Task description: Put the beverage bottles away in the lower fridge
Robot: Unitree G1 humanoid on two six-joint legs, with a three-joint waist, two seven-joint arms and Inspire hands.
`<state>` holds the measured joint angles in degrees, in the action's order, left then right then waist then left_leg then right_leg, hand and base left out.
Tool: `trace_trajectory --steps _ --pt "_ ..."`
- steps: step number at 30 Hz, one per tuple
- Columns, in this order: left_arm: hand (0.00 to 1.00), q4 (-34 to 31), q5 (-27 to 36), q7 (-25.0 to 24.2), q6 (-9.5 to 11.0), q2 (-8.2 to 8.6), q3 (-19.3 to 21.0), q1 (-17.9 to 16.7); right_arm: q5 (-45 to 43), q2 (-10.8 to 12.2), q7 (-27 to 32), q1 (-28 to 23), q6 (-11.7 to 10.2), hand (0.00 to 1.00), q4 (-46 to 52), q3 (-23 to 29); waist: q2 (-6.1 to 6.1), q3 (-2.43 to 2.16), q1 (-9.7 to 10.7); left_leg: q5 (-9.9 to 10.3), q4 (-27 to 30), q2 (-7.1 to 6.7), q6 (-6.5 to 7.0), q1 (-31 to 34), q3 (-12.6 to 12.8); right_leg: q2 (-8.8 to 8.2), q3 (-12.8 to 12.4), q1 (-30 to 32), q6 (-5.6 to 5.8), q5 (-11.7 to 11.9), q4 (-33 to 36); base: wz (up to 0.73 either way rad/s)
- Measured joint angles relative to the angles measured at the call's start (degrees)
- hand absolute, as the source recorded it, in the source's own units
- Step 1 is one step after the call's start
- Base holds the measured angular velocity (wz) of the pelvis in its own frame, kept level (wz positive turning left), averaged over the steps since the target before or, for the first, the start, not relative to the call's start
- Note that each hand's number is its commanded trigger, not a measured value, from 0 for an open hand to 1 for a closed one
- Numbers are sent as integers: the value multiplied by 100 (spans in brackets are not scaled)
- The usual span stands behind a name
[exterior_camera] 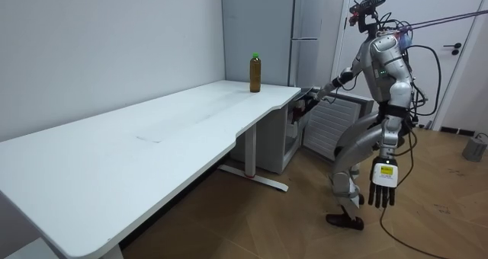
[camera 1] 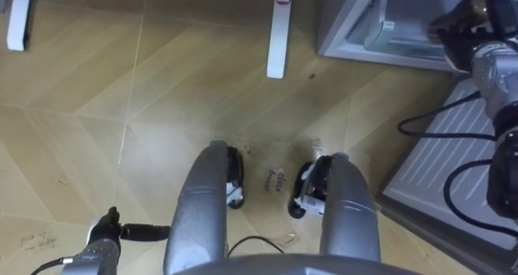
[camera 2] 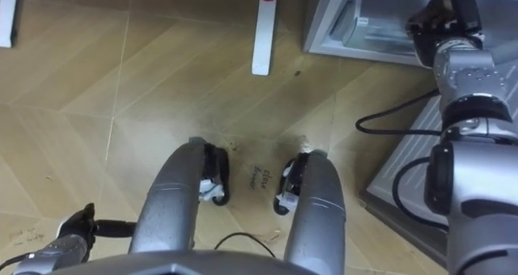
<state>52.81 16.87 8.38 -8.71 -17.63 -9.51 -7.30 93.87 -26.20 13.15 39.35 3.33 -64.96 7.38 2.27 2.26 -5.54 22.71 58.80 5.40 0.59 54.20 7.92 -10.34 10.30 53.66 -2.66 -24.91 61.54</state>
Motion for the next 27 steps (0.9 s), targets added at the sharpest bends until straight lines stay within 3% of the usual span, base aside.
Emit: trace_trajectory --steps 4,10,15,24,25,27 --pt "0 6 2 -7 -3 0 3 -3 5 0 2 -83 2 0 -100 13 -1 0 -50 -10 -151 12 -4 -212 -7 7 71 -241 -2 18 -177 0" --pt "0 38 39 -9 -1 -1 22 -7 -60 2 58 -354 61 0 -158 10 0 0 -93 -91 -626 -9 19 -745 15 79 107 -817 103 158 -724 0" --pt "0 223 39 -39 7 0 35 8 -221 2 107 -494 256 0 -358 23 21 3 -64 -162 -1112 -18 90 -1350 234 75 84 -1365 216 272 -1207 -4" --pt "0 692 -87 -449 0 2 333 7 -739 7 -320 -1445 545 0 -348 44 129 -19 -33 -274 -2100 -130 101 -2691 279 150 129 -2749 440 486 -2336 0" --pt "0 737 -78 -483 23 3 410 -5 -804 21 -471 -1699 564 0 -195 40 202 -35 -30 -313 -2288 -153 87 -2936 306 169 106 -2963 459 534 -2525 -17" --pt "0 853 -66 -512 51 4 483 -46 -892 30 -710 -2094 564 0 60 41 308 -114 24 -346 -2553 -203 66 -3286 303 228 70 -3287 482 607 -2808 -20"
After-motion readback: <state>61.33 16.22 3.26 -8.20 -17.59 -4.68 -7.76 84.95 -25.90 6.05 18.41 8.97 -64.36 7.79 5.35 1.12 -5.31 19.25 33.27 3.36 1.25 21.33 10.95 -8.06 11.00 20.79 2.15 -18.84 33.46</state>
